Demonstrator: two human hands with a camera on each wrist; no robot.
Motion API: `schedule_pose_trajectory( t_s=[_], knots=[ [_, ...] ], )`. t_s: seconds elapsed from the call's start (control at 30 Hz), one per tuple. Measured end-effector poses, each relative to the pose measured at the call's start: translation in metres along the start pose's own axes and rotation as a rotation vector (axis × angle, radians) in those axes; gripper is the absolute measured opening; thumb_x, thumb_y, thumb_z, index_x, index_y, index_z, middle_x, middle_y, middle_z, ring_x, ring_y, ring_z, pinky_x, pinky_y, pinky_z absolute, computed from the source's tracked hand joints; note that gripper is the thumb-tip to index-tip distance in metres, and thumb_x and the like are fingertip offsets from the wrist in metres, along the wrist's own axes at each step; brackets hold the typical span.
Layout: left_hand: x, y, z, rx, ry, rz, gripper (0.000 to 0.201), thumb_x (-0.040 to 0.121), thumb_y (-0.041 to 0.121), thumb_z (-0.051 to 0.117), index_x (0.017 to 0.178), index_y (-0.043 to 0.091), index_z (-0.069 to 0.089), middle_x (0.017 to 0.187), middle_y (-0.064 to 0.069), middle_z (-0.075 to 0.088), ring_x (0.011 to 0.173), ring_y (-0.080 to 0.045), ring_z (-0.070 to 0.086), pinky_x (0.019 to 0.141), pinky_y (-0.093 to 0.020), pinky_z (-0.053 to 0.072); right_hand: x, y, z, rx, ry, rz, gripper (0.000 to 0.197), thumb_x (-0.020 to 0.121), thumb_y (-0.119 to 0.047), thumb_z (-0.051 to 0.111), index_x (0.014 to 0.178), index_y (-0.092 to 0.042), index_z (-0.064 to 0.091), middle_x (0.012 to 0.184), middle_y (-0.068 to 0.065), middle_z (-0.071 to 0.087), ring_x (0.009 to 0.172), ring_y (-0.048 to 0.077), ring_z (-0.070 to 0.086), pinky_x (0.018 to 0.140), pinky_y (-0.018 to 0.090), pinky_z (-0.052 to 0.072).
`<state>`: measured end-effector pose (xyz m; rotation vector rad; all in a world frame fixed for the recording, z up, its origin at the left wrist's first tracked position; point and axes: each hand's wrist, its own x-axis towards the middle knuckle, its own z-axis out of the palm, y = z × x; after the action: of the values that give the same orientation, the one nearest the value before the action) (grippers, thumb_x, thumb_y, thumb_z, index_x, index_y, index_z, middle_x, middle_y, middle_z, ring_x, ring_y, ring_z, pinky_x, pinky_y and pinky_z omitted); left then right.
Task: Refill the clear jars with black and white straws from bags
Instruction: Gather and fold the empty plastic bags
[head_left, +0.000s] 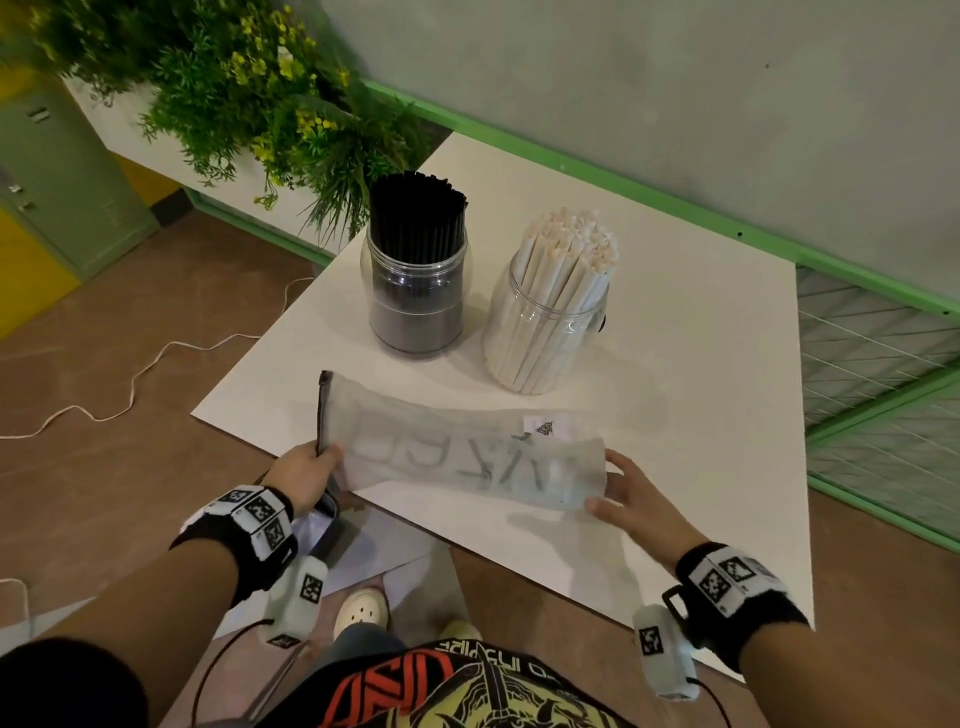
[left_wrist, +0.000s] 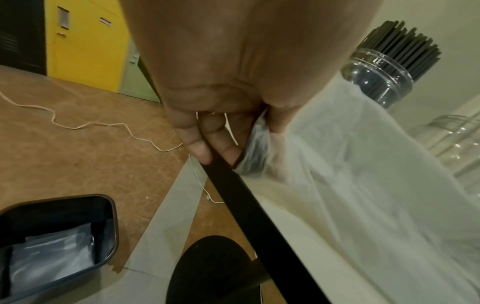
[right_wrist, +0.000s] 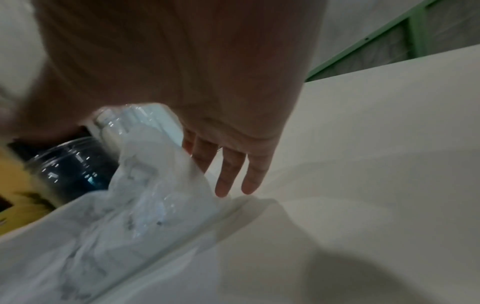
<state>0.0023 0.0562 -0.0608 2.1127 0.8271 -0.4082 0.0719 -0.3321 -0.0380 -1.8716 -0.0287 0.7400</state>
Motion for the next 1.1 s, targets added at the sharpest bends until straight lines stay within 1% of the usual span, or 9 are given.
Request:
schedule_pose_trajectory(
  t_s=[0.17, 0.27, 0.37, 0.5, 0.67, 0.73, 0.87, 1.0, 1.1],
  knots=[
    [0.005, 0.000, -0.003, 0.155, -0.010, 0.048, 0.032, 0.098, 0.031, 0.047, 0.093, 0.002, 0.059, 0.100, -0.021, 0.063, 0.096, -0.035, 0.058, 0.076, -0.032, 0.038, 0.023, 0.001, 0.008, -0.236, 0.383, -0.076, 0.004, 0.095, -0.019, 0.057, 0.098, -0.015, 0.059, 0.082, 0.001, 0.065, 0.078, 0.025, 0.061, 0.060, 0.022, 0.044],
    [0.006, -0.003, -0.005, 0.260, 0.020, 0.076, 0.022, 0.096, 0.028, 0.050, 0.088, 0.008, 0.052, 0.101, -0.019, 0.063, 0.090, -0.031, 0.055, 0.074, -0.031, 0.035, 0.027, -0.008, 0.008, -0.194, 0.557, -0.041, 0.024, 0.096, -0.022, 0.055, 0.116, -0.011, 0.049, 0.080, 0.002, 0.056, 0.072, 0.022, 0.057, 0.058, 0.022, 0.043],
    [0.006, -0.007, -0.001, 0.227, 0.082, 0.023, 0.026, 0.093, 0.026, 0.053, 0.111, 0.007, 0.051, 0.103, -0.017, 0.064, 0.093, -0.034, 0.058, 0.075, -0.031, 0.039, 0.018, -0.015, 0.021, -0.442, 0.735, -0.345, 0.037, 0.093, -0.024, 0.057, 0.125, -0.008, 0.046, 0.109, 0.007, 0.049, 0.093, 0.023, 0.053, 0.082, 0.034, 0.048],
    [0.002, -0.007, 0.004, 0.315, 0.220, 0.135, 0.052, 0.080, 0.015, 0.063, 0.128, 0.013, 0.042, 0.110, -0.016, 0.055, 0.097, -0.036, 0.053, 0.083, -0.043, 0.045, 0.001, -0.007, 0.071, -0.999, 0.317, -0.643, 0.051, 0.086, -0.034, 0.057, 0.132, -0.018, 0.041, 0.135, 0.009, 0.046, 0.123, 0.027, 0.041, 0.099, 0.040, 0.038],
    [-0.008, 0.005, 0.019, 0.823, 0.172, 0.569, 0.095, 0.053, 0.000, 0.075, 0.138, 0.022, 0.038, 0.112, -0.010, 0.050, 0.089, -0.035, 0.056, 0.065, -0.042, 0.055, 0.027, 0.005, 0.090, -1.154, 0.049, -0.055, 0.086, 0.085, -0.004, 0.042, 0.152, -0.026, -0.006, 0.160, 0.003, -0.017, 0.146, 0.032, -0.015, 0.118, 0.055, 0.006],
    [-0.015, 0.013, 0.025, 0.904, 0.033, 0.588, 0.093, 0.068, 0.002, 0.067, 0.147, 0.024, 0.023, 0.129, -0.006, 0.041, 0.110, -0.031, 0.050, 0.083, -0.040, 0.052, 0.036, 0.000, 0.088, -1.114, 0.075, 0.033, 0.081, 0.089, -0.006, 0.040, 0.152, -0.029, -0.005, 0.159, 0.000, -0.019, 0.146, 0.031, -0.017, 0.118, 0.054, 0.005],
    [-0.019, 0.019, 0.031, 0.807, -0.111, 0.442, 0.070, 0.089, 0.019, 0.048, 0.150, 0.020, 0.013, 0.149, -0.006, 0.025, 0.132, -0.029, 0.035, 0.104, -0.038, 0.039, 0.049, -0.009, 0.080, -0.846, 0.084, 0.017, 0.058, 0.098, -0.015, 0.037, 0.146, -0.044, 0.022, 0.161, 0.000, 0.003, 0.148, 0.029, -0.003, 0.119, 0.051, 0.005],
    [-0.030, 0.047, 0.029, 0.192, -0.250, 0.248, 0.073, 0.089, 0.066, 0.037, 0.149, 0.030, 0.019, 0.150, -0.003, 0.035, 0.132, -0.026, 0.041, 0.105, -0.033, 0.033, 0.035, -0.057, 0.085, 0.332, -0.017, -0.033, 0.035, 0.097, -0.023, 0.048, 0.130, -0.031, 0.058, 0.136, 0.003, 0.056, 0.129, 0.021, 0.047, 0.112, 0.043, 0.033],
    [-0.053, 0.088, 0.032, -0.474, -0.462, 0.118, 0.083, 0.073, 0.081, 0.048, 0.142, 0.039, 0.030, 0.140, 0.008, 0.050, 0.123, -0.020, 0.053, 0.106, -0.040, 0.038, 0.021, -0.090, 0.097, 0.877, -0.202, 0.016, 0.045, 0.094, -0.028, 0.048, 0.134, -0.009, 0.054, 0.134, 0.017, 0.057, 0.127, 0.032, 0.051, 0.111, 0.046, 0.035]
  ],
)
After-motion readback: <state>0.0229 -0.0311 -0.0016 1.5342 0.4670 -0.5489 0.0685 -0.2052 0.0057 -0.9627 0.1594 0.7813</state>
